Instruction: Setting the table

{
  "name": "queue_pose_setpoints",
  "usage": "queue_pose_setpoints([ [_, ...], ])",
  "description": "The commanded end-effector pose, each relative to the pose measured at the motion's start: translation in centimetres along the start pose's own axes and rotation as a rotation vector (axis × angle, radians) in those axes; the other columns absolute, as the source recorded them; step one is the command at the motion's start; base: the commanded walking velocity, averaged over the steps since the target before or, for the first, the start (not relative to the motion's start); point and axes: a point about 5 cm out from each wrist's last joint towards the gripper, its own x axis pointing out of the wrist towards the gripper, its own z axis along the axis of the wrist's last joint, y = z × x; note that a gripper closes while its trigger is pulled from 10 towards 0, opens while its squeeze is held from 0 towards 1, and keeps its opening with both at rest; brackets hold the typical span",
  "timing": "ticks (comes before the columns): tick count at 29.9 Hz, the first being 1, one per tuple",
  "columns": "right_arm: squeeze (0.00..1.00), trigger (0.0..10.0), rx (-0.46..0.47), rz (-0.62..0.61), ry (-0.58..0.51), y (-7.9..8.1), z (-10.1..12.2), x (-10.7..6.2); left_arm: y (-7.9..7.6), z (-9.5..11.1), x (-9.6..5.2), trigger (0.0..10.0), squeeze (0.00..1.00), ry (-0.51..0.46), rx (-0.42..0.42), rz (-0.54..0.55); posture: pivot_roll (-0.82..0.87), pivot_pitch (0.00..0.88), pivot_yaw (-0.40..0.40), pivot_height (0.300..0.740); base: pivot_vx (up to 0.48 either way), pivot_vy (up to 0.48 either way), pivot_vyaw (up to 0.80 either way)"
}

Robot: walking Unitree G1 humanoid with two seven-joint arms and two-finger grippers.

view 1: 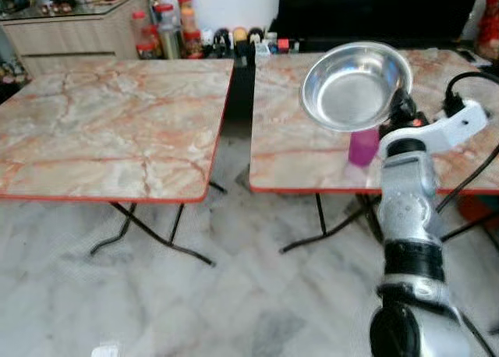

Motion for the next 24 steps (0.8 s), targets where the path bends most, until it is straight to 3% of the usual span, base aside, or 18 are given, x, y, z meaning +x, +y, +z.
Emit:
queue_pose_setpoints([
  [1,0.00,10.0,0.023,0.033,-0.006,1.2,-0.1,0.1,0.7,-0.5,-0.2,10.0,0.00,0.016,0.006,0.017,0.01,0.000,0.028,0.732,0.000,0.480,0.00],
  [24,0.00,10.0,0.076,0.022,0.061,0.8,-2.3,-0.2,0.6,-0.8,-0.2,10.0,0.00,0.021,0.004,0.030,0.03,0.000,0.011,0.732,0.000,0.480,0.00],
])
